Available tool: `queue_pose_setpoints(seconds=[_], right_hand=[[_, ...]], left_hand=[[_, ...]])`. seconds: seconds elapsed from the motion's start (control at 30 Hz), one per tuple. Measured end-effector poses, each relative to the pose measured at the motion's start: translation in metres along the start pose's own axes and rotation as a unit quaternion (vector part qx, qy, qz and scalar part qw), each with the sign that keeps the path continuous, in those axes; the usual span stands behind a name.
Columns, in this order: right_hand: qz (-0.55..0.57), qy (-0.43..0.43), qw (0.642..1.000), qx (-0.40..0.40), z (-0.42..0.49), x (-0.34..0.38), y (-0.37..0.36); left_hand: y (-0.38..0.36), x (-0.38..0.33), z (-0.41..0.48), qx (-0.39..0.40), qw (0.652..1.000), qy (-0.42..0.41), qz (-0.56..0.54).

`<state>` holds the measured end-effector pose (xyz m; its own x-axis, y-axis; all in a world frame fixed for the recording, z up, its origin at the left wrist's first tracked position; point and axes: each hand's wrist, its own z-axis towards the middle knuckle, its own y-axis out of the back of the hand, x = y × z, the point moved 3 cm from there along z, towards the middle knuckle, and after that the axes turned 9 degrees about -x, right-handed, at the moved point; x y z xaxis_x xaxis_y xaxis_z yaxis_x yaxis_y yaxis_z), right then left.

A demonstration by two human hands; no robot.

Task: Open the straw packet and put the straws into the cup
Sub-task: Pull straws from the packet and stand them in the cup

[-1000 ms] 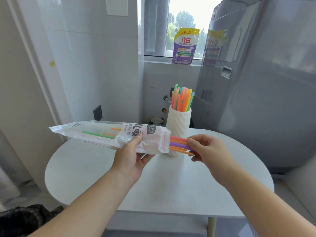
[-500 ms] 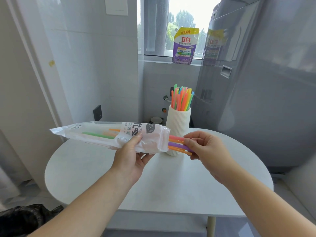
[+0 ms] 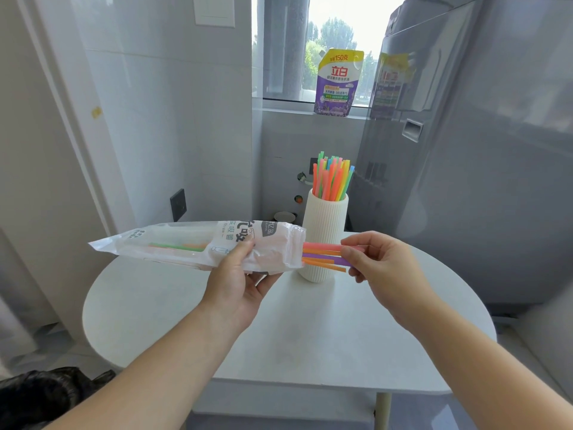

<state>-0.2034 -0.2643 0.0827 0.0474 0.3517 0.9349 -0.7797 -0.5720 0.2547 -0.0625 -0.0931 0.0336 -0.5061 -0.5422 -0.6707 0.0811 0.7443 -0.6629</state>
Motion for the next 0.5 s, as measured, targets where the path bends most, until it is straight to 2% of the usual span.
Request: queue_pose_setpoints(seconds=[0.17,0.27,0.37,0.5], right_hand=[[-0.009,0.008,1.0,0.007,0.002,0.002,0.003],[0.028,-0.007,1.0,0.0,0.004,0.0,0.006],[0.136,-0.082,0.987,0.016,0.005,-0.004,0.005],[0.301,-0.182,0.935,0.036,0.004,-0.007,-0.004]], left_hand=[[0.0,0.001,-0.001,0.001,1.0,0.009,-0.001],[-0.001,0.003,-0.001,0.002,1.0,0.016,-0.002],[-0.001,0.003,-0.002,0.006,1.0,0.02,-0.008],[-0.002,0.004,-0.003,0.014,0.999,0.031,-0.011]])
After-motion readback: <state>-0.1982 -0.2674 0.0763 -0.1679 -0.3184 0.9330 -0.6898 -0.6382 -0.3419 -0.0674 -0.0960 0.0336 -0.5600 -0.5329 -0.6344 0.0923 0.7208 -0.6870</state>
